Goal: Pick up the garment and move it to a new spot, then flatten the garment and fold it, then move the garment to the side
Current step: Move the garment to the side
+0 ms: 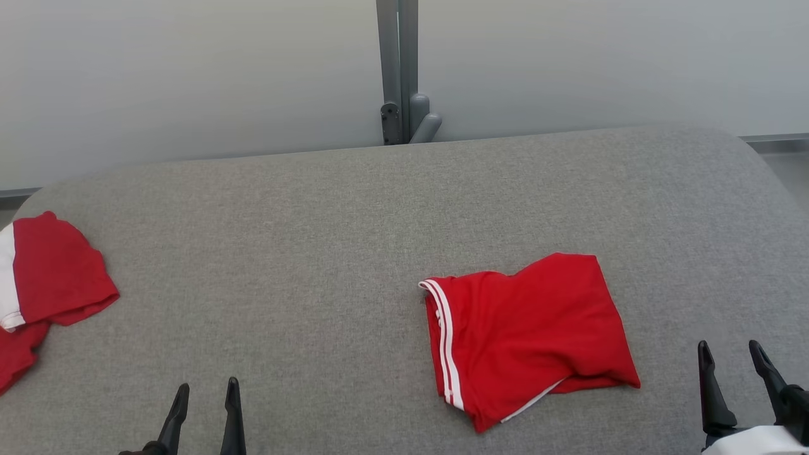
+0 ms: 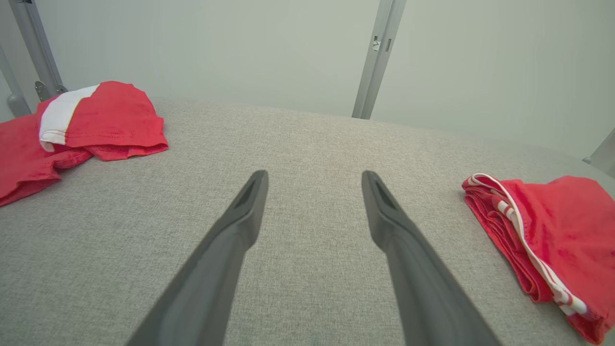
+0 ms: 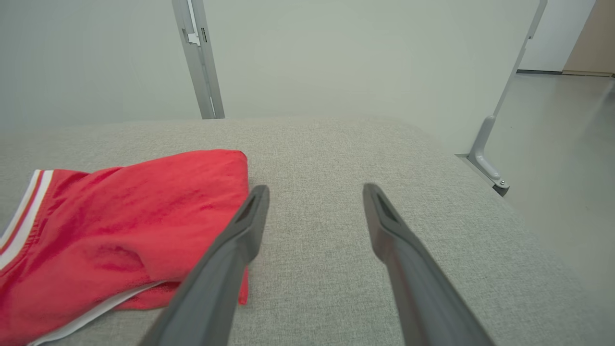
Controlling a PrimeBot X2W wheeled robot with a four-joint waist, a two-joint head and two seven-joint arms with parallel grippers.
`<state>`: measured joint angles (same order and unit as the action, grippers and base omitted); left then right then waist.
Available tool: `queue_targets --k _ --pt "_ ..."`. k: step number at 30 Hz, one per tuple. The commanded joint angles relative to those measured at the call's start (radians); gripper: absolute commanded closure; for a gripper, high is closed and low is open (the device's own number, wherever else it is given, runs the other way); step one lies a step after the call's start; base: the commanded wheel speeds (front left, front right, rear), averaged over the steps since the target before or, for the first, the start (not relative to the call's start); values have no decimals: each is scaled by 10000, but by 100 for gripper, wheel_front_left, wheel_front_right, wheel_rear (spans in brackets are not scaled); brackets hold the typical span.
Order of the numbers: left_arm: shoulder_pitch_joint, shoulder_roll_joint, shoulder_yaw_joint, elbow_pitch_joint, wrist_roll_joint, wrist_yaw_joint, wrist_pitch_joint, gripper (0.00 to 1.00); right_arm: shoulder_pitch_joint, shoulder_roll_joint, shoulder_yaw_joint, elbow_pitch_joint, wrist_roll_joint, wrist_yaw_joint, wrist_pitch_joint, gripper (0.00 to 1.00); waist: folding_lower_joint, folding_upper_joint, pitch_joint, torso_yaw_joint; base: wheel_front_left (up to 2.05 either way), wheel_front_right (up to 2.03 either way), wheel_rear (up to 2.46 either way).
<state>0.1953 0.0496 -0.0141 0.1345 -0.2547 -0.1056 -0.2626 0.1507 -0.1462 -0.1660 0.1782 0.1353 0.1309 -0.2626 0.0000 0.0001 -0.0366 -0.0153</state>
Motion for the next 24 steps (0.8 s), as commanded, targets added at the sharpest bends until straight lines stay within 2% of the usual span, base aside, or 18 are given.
queue_targets --k 1,5,7,11,17,21,24 --pt "46 24 14 6 41 -36 -26 0 -139 -36 47 -50 13 -4 -28 0 0 -1 21 17 0 0 0" --pt "-15 24 8 13 29 -53 -26 0 -227 -24 178 -85 84 -4 -28 0 0 -1 57 73 0 0 0" --pt "0 24 -13 -7 -13 -37 -26 0 -338 19 450 134 512 -4 -28 0 0 -1 82 99 0 0 0" --pt "52 24 -51 -60 -92 39 -26 0 -699 -346 1019 628 1322 -7 -12 0 0 -1 165 119 0 0 0" --pt "76 24 -213 -124 -213 134 -26 0 -2127 -1157 2035 1230 2861 -5 2002 0 0 -1 521 237 0 0 0" --pt "-278 24 -336 -221 -253 162 -26 0 -3139 -1374 2343 1698 3543 -4 3378 0 0 -1 1056 452 0 0 0" --pt "-428 24 -425 -227 -309 189 -26 0 -3652 -1483 2610 2297 3727 -5 4001 0 0 -1 1344 687 0 0 0"
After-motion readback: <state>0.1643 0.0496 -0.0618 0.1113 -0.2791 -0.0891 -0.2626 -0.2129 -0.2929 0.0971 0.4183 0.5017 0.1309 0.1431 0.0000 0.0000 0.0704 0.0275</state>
